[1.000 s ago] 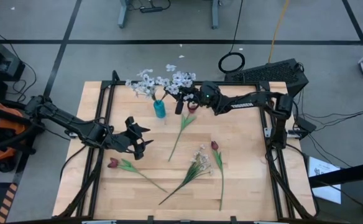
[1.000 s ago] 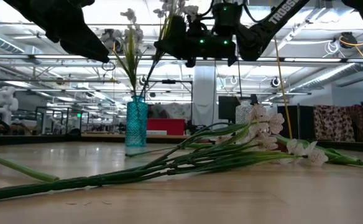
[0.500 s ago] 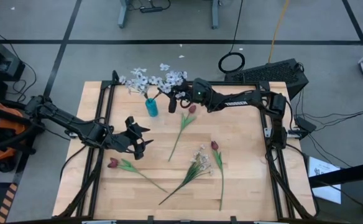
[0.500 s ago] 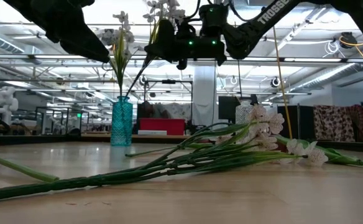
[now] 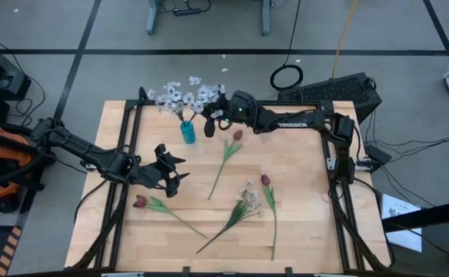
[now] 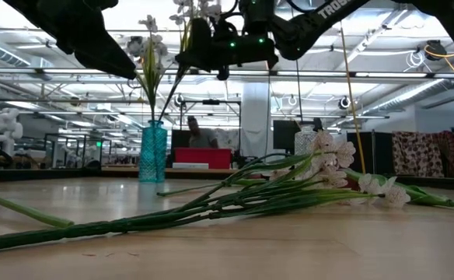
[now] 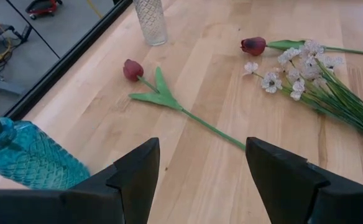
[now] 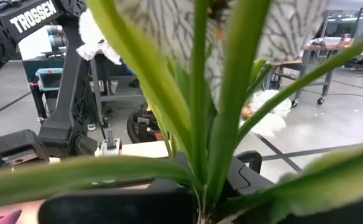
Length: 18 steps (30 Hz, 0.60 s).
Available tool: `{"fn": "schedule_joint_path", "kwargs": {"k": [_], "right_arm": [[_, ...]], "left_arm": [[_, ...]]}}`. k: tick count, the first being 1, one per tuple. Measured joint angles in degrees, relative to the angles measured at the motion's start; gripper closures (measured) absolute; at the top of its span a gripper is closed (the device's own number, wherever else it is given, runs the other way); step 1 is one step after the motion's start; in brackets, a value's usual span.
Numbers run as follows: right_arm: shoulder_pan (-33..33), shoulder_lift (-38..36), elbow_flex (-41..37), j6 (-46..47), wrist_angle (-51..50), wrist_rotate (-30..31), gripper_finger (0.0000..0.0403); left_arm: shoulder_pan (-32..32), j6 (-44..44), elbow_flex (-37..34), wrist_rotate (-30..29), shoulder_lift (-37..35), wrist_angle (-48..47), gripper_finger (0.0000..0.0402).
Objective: Sort flowers into vase by color
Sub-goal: Put the top white flowers into the blue vase
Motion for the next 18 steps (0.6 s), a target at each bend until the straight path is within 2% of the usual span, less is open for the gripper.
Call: {"fn": "schedule_joint_path", "kwargs": {"k": [18], "right_arm": [[0.00,0.00,5.53,-1.94,-6.87,-0.14,0.0399]], "left_arm": [[0.00,-0.09,0.00,-0.02,0.00,0.65,0.0155]]}}
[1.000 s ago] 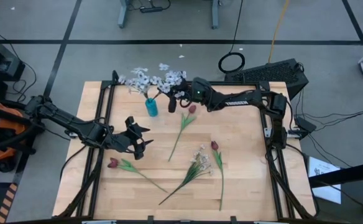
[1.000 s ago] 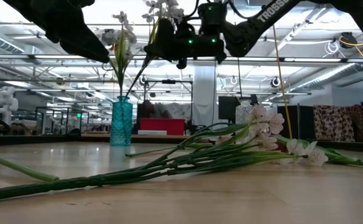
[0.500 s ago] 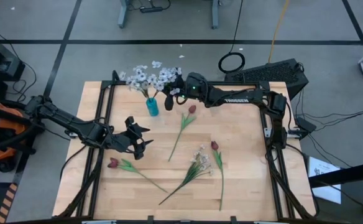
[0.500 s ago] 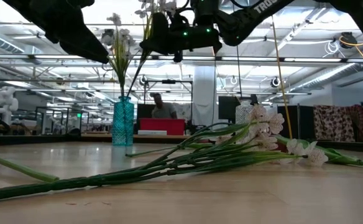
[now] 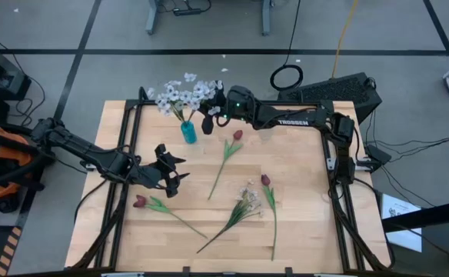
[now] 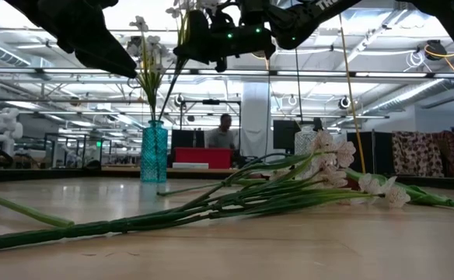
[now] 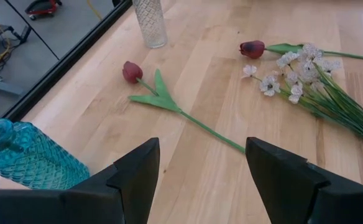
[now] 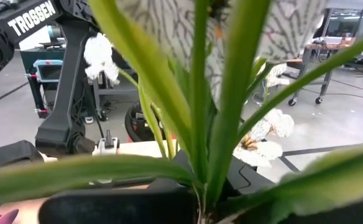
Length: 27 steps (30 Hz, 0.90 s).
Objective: Sort flowers into vase by color
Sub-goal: Put the top white flowers into the blue vase
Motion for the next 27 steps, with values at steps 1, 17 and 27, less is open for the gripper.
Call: {"fn": "schedule_joint_path", "kwargs": {"k": [1,17,27], "right_arm": [[0.00,0.00,0.13,0.00,-0.01,-0.04,0.0399],[0.00,0.00,4.43,0.91,-7.02,0.26,0.0399],[0.00,1.07,4.73,1.88,-6.34,0.26,0.0399]], "left_arm": [[0.00,0.00,0.02,-0.02,0.00,-0.01,0.0155],[0.00,0.00,0.01,-1.17,0.00,-0.08,0.0155],[0.00,0.00,0.02,-2.06,0.00,-0.08,0.0155]]}}
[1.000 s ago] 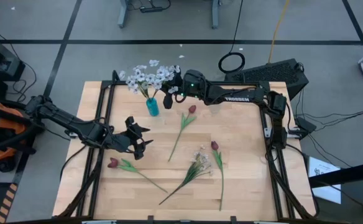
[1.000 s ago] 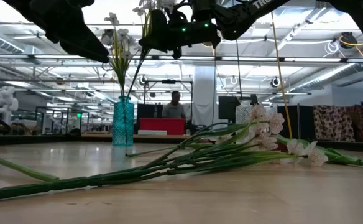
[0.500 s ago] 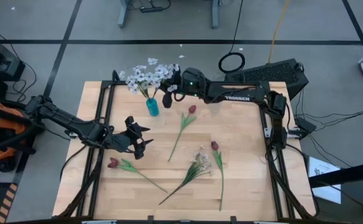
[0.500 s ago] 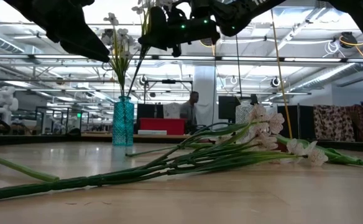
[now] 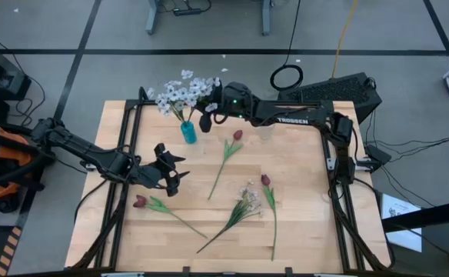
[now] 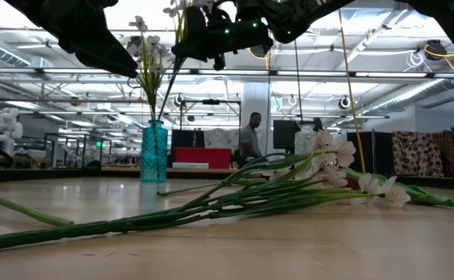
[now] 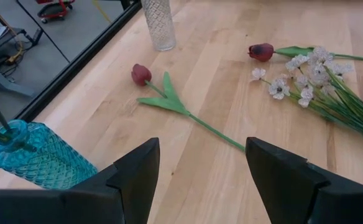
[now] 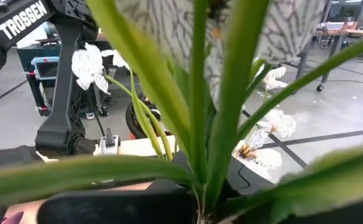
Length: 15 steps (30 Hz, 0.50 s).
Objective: Sort flowers into vase by color
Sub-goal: Put the top white flowers into the blue vase
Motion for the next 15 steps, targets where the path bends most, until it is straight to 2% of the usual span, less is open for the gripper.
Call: {"fn": "schedule_joint_path", "kwargs": {"k": [15], "right_arm": [[-0.02,1.62,0.00,0.15,-0.24,0.00,0.0399]], "left_arm": [[0.00,-0.07,0.00,-0.50,0.00,0.05,0.0155]]}}
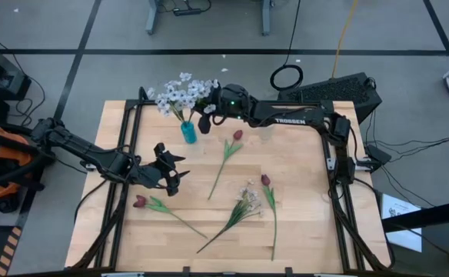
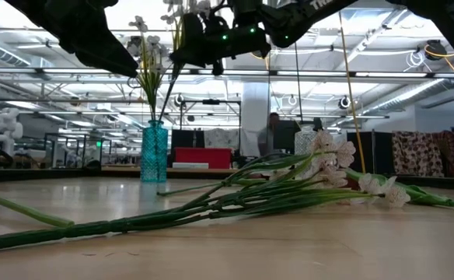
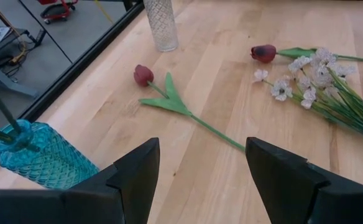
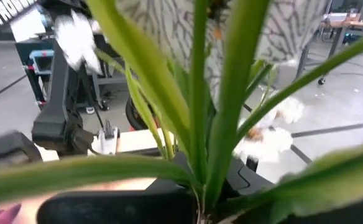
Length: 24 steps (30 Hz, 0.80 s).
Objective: Sort flowers into vase by color
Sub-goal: Put the top white flowers into the blue vase
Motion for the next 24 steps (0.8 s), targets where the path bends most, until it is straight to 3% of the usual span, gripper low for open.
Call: {"fn": "schedule_joint_path", "kwargs": {"k": [24], "right_arm": [[-0.02,4.72,-0.05,-1.08,0.74,-0.04,0.0399]], "left_arm": [[0.00,0.00,0.00,0.00,-0.02,-0.07,0.0155]]}}
